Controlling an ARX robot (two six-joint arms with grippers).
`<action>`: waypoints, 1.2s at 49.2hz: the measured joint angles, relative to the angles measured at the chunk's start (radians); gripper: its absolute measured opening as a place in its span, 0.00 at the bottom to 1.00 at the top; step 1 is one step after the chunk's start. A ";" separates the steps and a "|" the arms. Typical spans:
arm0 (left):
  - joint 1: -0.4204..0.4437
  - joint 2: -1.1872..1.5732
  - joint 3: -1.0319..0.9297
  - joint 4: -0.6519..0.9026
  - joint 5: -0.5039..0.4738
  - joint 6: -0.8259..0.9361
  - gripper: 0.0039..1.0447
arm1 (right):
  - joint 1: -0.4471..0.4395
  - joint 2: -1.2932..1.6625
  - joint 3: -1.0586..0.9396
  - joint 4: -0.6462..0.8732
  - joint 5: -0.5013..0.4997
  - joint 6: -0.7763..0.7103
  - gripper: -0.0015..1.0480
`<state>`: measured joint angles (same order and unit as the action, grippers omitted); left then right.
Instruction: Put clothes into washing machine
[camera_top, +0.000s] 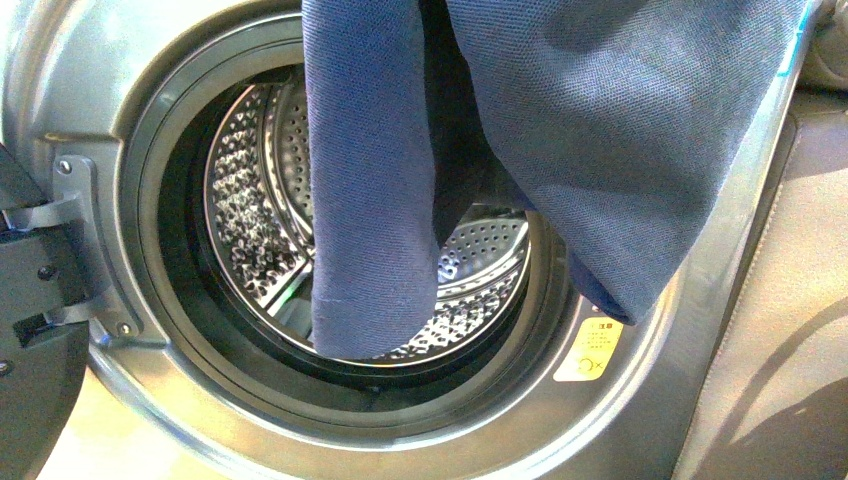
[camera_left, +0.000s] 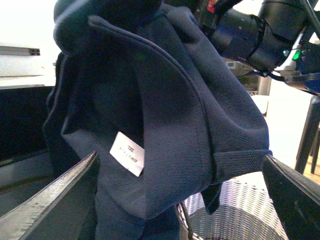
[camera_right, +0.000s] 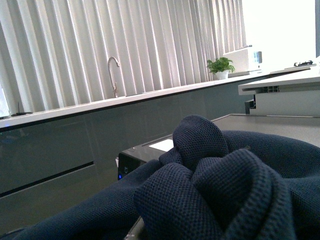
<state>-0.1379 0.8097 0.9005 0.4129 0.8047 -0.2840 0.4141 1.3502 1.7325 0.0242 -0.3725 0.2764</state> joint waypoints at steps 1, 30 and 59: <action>-0.007 0.009 0.006 -0.007 0.003 0.007 0.94 | 0.000 0.000 0.000 0.000 0.000 0.000 0.07; -0.180 0.264 0.143 -0.117 -0.214 0.175 0.94 | 0.000 0.000 0.000 0.000 0.000 0.000 0.07; -0.391 0.278 0.104 0.005 -0.150 0.183 0.94 | 0.000 0.000 0.000 0.000 -0.001 0.000 0.07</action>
<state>-0.5285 1.0878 1.0042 0.4175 0.6544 -0.1009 0.4141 1.3502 1.7325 0.0242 -0.3733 0.2764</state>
